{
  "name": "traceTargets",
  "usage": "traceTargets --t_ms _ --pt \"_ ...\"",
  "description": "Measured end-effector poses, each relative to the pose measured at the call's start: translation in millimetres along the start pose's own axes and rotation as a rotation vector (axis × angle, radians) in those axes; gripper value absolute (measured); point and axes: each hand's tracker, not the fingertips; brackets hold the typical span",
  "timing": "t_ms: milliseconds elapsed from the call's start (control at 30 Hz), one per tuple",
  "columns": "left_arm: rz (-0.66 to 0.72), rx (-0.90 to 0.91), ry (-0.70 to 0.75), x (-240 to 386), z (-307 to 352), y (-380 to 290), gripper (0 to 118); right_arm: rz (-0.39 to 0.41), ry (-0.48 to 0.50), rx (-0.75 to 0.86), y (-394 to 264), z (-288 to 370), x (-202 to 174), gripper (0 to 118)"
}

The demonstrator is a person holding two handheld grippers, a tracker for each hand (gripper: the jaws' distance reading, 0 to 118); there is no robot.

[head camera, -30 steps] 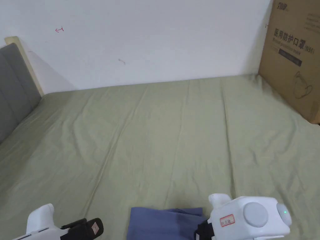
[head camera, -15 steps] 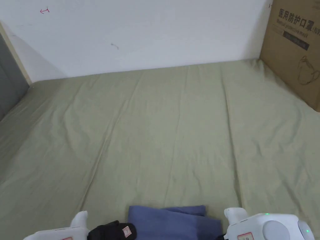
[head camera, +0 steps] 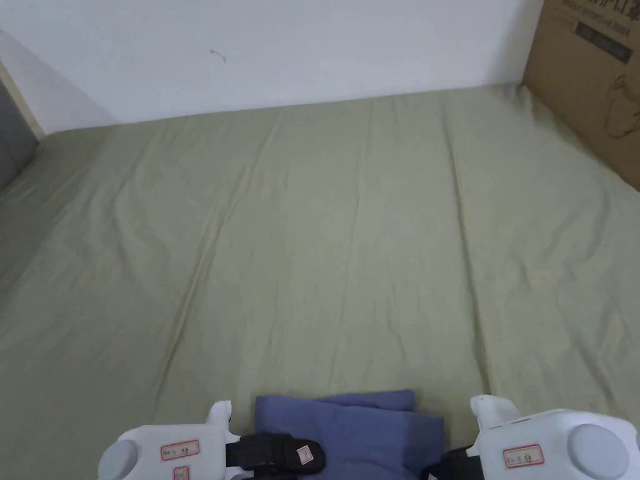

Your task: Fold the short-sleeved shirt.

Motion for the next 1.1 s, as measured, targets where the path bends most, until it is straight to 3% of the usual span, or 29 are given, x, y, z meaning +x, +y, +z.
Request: traceTargets --t_ms 67,233,400,533,667,767,800,833,867,900,933,967,1000,1100 --pt "-0.134 0.018 0.125 23.1 -2.0 -5.6 28 0.007 -0.036 -0.004 -1.5 4.1 -6.6 0" --pt "-0.239 0.122 0.091 70.4 25.7 -20.4 28 0.054 -0.068 0.041 -4.4 28.8 -24.5 0" --pt "-0.337 0.261 0.235 78.7 120.8 0.3 28 0.114 -0.091 0.078 -4.9 57.0 -44.4 0" --pt "-0.358 0.309 0.524 74.2 200.8 18.8 28 0.140 -0.103 0.092 -4.1 68.9 -55.4 0" --pt "-0.394 0.325 1.019 60.1 255.4 26.7 28 0.139 -0.091 0.103 -5.3 71.3 -60.1 0" --pt "-0.350 0.322 1.201 42.6 279.9 34.8 30 0.127 -0.095 0.091 -5.3 65.2 -59.2 0" --pt "-0.370 0.308 1.259 24.0 296.0 49.7 39 0.127 -0.106 0.084 -5.9 62.6 -59.7 0" --pt "-0.413 0.296 1.356 21.3 297.4 51.9 63 0.127 -0.115 0.077 -5.8 60.0 -59.9 0" --pt "-0.458 0.284 1.441 20.4 296.9 52.3 78 0.127 -0.119 0.073 -6.1 58.7 -60.4 0" --pt "-0.490 0.277 1.526 19.9 296.4 52.7 85 0.127 -0.119 0.070 -6.5 57.8 -60.9 0" --pt "-0.510 0.273 1.586 25.4 294.8 44.5 85 0.126 -0.114 0.067 -6.8 57.7 -61.3 0" --pt "-0.534 0.286 1.617 27.6 295.6 41.9 103 0.125 -0.108 0.067 -6.6 57.3 -61.8 0" --pt "-0.555 0.304 1.606 31.5 296.1 39.4 109 0.125 -0.105 0.069 -6.6 57.2 -62.6 0" --pt "-0.557 0.340 1.542 44.0 294.3 26.4 108 0.142 -0.113 0.087 -6.1 58.8 -67.0 0"
